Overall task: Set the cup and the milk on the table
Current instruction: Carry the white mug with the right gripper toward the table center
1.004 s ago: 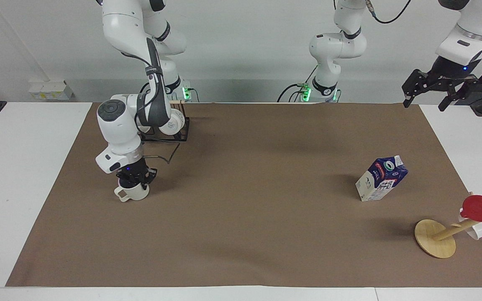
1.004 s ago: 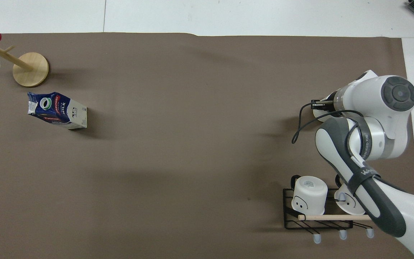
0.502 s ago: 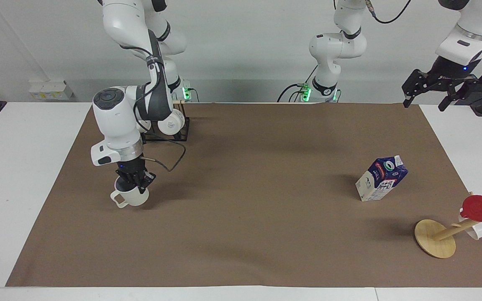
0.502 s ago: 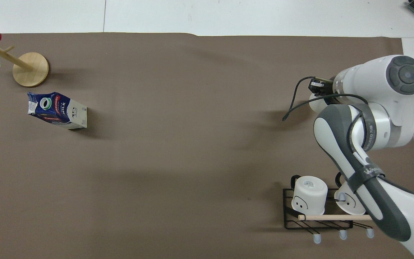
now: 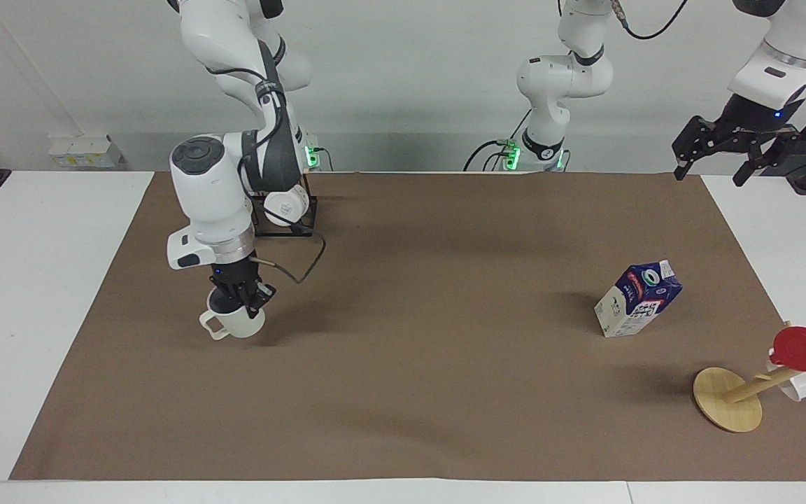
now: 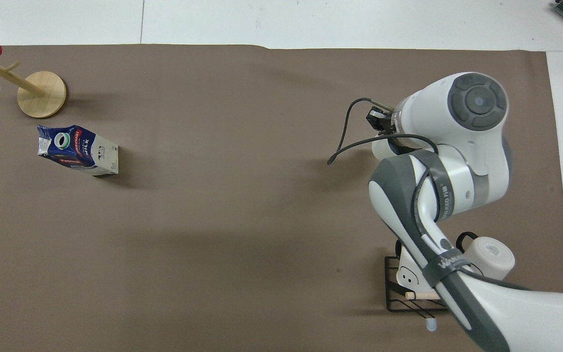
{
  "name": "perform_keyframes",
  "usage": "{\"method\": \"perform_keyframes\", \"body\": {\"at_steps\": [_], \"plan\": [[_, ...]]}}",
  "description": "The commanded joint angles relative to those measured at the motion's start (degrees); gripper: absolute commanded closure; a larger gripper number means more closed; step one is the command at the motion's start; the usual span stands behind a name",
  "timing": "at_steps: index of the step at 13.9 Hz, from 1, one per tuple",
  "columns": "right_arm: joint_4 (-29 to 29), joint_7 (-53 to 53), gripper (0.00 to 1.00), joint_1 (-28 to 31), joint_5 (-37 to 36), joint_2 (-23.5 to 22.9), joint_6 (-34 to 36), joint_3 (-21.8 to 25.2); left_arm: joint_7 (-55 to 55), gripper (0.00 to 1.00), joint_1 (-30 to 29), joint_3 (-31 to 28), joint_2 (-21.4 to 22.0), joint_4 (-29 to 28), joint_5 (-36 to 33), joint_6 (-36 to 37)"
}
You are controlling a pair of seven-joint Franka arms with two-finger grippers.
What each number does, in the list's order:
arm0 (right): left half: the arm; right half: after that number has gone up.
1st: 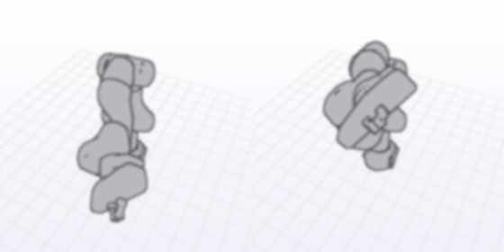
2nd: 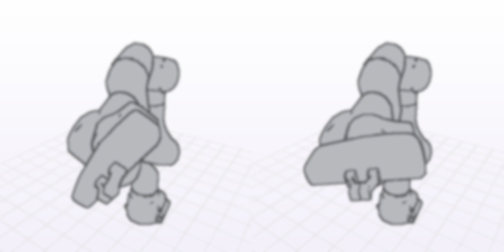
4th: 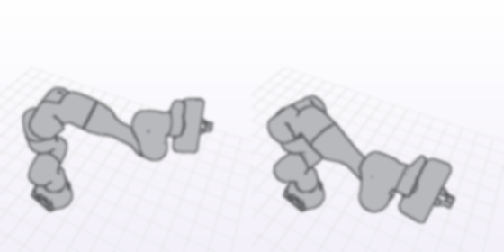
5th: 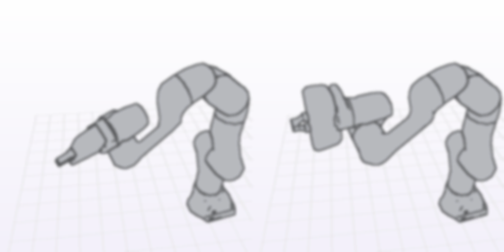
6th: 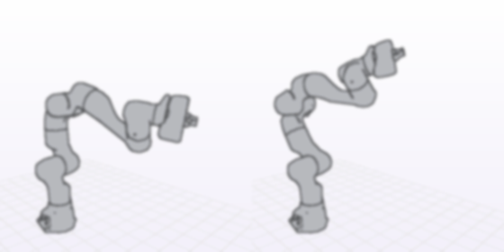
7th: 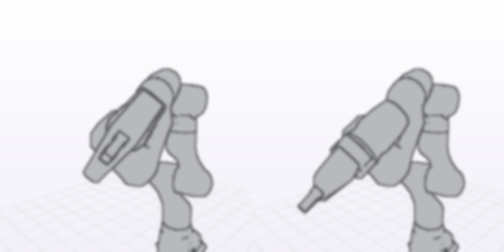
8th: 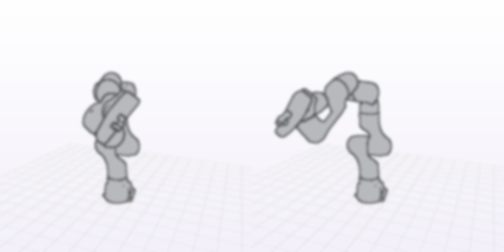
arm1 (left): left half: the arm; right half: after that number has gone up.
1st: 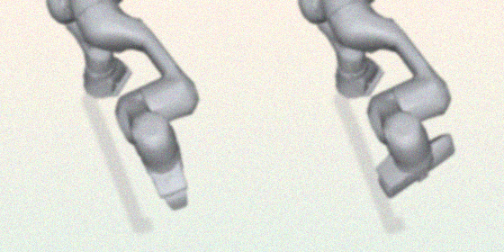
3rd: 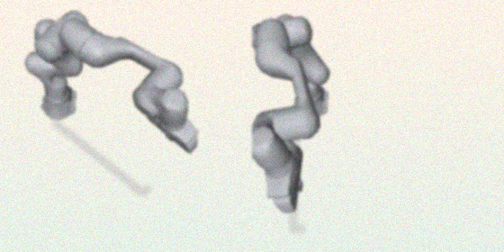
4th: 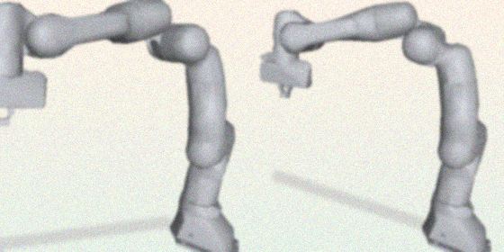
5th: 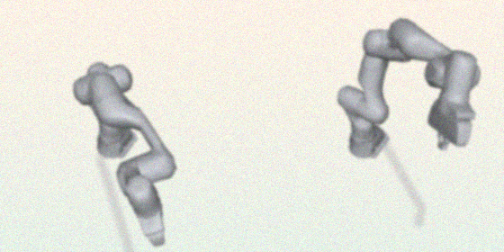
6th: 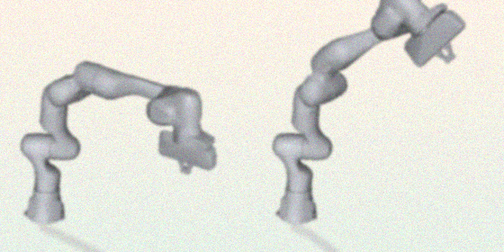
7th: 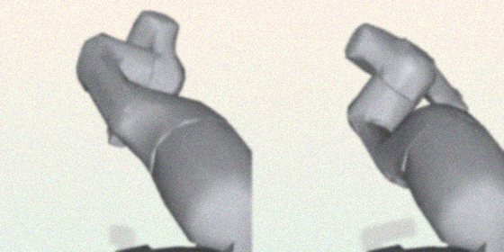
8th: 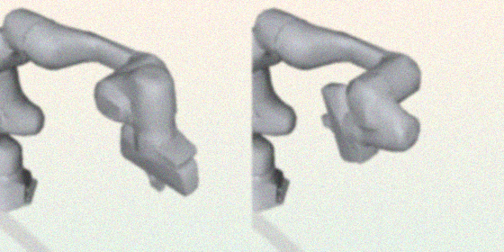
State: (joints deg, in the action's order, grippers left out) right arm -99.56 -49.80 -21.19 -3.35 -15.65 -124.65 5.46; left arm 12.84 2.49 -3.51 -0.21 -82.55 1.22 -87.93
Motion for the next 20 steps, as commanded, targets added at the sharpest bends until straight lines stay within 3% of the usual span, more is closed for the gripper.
{"method": "perform_keyframes", "body": {"at_steps": [1,8,20], "plan": [[1.47,-8.1,1.0,-3.32,-3.94,-1.31,1.25,-0.1,-0.53,0.0,0.15,0.08,0.82,-0.78,-0.42,0.39],[10.26,-25.15,1.0,-11.41,-7.72,-10.27,3.98,-0.1,-0.36,0.0,0.15,0.08,0.82,-0.78,-0.42,0.39],[10.18,-32.64,1.0,-15.55,-7.11,-13.0,0.29,-0.18,-0.27,0.0,0.06,0.08,0.82,-0.86,-0.42,0.39]]}}
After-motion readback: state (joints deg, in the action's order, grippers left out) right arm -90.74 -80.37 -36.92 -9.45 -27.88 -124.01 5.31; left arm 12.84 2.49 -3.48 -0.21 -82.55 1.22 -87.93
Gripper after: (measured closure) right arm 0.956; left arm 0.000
